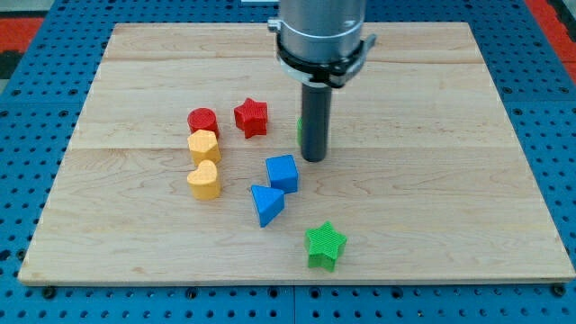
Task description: Move green star closer to the green circle
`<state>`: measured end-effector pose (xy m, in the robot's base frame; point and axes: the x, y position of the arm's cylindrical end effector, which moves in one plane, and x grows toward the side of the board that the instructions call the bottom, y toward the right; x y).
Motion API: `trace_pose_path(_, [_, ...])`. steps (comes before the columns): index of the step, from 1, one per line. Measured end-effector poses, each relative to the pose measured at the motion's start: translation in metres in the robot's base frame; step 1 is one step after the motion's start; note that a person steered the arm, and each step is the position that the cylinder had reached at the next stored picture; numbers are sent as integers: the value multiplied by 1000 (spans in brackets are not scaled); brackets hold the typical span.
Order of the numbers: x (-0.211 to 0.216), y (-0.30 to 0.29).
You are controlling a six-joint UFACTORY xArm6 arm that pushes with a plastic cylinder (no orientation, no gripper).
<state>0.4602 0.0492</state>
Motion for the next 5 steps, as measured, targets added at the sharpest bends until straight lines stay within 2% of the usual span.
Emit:
trace_pose_path(1, [14, 82])
trace_pose_path(2, [66, 100])
trace_pose_path(3, [123, 82])
trace_pose_path(4, [158, -9])
trace_pose_path(5, [158, -31])
